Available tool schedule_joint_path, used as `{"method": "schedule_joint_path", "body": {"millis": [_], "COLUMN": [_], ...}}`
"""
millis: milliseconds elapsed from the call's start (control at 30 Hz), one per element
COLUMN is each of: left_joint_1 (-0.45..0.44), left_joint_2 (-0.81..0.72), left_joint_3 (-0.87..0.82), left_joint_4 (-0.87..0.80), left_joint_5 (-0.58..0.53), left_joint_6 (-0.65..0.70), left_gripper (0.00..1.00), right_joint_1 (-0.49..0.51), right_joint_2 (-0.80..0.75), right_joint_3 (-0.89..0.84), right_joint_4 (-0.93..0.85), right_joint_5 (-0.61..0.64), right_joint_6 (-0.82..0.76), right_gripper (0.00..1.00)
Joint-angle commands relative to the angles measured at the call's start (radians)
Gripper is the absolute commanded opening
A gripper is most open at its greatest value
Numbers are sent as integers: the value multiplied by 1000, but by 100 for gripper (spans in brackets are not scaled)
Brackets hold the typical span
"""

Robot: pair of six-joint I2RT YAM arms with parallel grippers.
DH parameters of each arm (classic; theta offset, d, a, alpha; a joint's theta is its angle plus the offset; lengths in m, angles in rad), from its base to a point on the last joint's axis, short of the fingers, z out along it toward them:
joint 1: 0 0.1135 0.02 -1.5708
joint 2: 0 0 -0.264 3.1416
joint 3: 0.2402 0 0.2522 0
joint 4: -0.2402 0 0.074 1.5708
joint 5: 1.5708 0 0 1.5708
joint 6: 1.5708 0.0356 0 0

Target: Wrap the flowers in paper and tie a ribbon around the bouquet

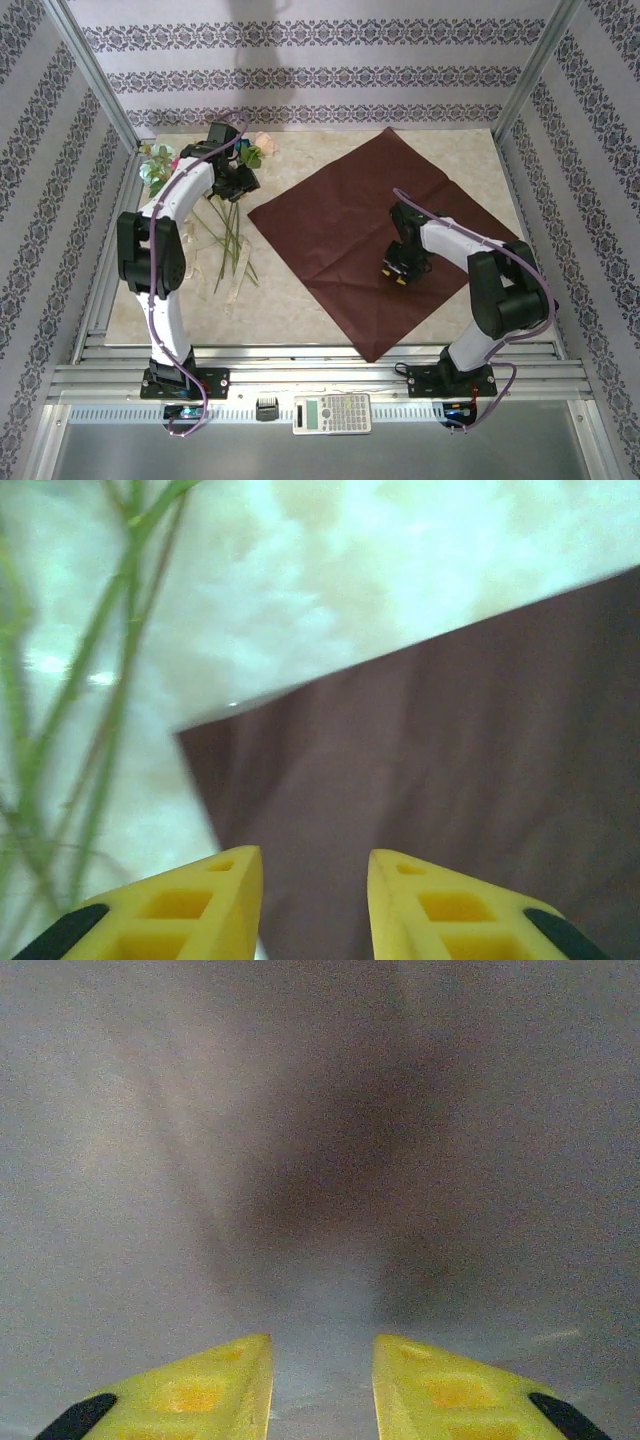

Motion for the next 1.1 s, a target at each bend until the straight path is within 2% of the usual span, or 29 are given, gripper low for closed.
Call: {"method": "schedule_joint_path", "body": {"millis": [0,233,367,467,867,1067], "left_joint_1": [39,168,238,284,290,285], "left_joint_2": [48,-13,-60,-69,29,97], "left_joint_3": [-1,-52,-126,-177,-181,-155], "left_joint_4": [-194,-185,-179,-157,-27,1], "left_joint_5": [-109,-125,-143,-113,3,27], "left_joint_6": [169,212,196,181,157,161], "left_gripper": [32,29,38,40,44,40], "right_joint_1": [16,37,40,40,47,49], "right_joint_2": [29,27,22,24,18,11], "right_joint_3": [50,104,137,161,176,171], "right_joint_4": [4,-21,-36,-41,-41,-40], "right_joint_5": [-40,-39,-25,-28,-46,-47], "right_joint_6": [-4,-14,-48,-66,-83,-80], "right_gripper": [33,34,35,35,36,36]}}
